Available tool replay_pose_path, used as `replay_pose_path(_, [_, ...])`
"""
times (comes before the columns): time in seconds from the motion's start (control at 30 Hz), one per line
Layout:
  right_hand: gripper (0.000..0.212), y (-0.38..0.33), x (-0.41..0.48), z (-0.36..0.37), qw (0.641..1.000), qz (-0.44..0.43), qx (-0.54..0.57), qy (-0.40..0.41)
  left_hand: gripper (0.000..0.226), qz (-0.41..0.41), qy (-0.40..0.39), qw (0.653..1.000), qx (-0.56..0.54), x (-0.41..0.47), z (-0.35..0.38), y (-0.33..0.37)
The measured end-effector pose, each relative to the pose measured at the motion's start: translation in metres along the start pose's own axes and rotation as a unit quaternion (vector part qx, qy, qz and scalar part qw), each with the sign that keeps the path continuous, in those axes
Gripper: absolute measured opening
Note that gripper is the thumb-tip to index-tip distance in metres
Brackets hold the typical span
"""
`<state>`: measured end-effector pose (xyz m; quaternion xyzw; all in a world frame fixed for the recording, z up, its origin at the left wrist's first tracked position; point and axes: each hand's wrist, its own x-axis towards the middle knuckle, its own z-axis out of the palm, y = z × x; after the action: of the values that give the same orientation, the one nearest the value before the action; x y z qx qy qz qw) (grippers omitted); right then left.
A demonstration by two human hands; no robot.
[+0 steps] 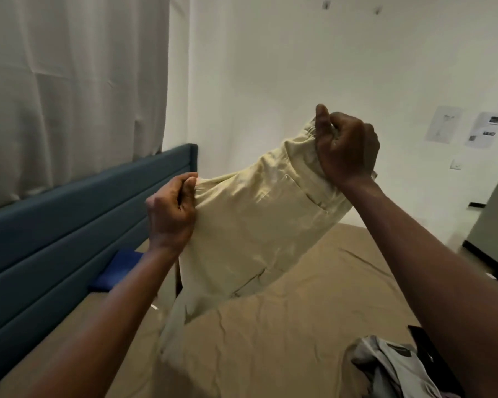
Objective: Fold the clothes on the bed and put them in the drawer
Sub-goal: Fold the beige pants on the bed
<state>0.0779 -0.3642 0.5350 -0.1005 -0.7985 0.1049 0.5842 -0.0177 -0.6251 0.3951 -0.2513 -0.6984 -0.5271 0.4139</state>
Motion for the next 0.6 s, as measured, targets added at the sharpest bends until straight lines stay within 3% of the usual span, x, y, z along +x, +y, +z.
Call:
replay_pose_path(0.13, [0.073,0.006,-0.001,-0.037,0.998,0.014,0.011,-0.057,0.04,0.01,-0.171,0.984,0.051,-0.01,-0.028,0.032])
replay_pose_path(0.23, [0.078,0.012,0.001,-0.064,0.985,0.023,0.037,-0.164,0.037,-0.081,-0.289,0.953,0.038,-0.009,-0.05,0.062])
replay_pose_path(0.3, [0.073,0.014,0.009,-0.084,0.961,0.037,0.042,-0.272,0.038,-0.168,-0.465,0.869,-0.02,-0.003,-0.071,0.083])
replay_pose_path(0.37, [0.065,0.011,0.019,-0.103,0.929,0.04,0.033,-0.366,0.04,-0.192,-0.596,0.779,-0.046,0.003,-0.089,0.098])
replay_pose_path(0.4, [0.064,0.006,0.024,-0.112,0.919,0.027,0.015,-0.394,0.042,-0.187,-0.624,0.756,-0.061,0.005,-0.096,0.105])
replay_pose_path(0.5, [0.062,-0.004,0.043,-0.139,0.894,-0.025,-0.053,-0.445,0.052,-0.213,-0.625,0.736,-0.151,0.002,-0.102,0.122])
replay_pose_path(0.6, [0.05,-0.007,0.063,-0.148,0.884,-0.04,-0.066,-0.46,0.034,-0.258,-0.597,0.709,-0.272,-0.011,-0.098,0.124])
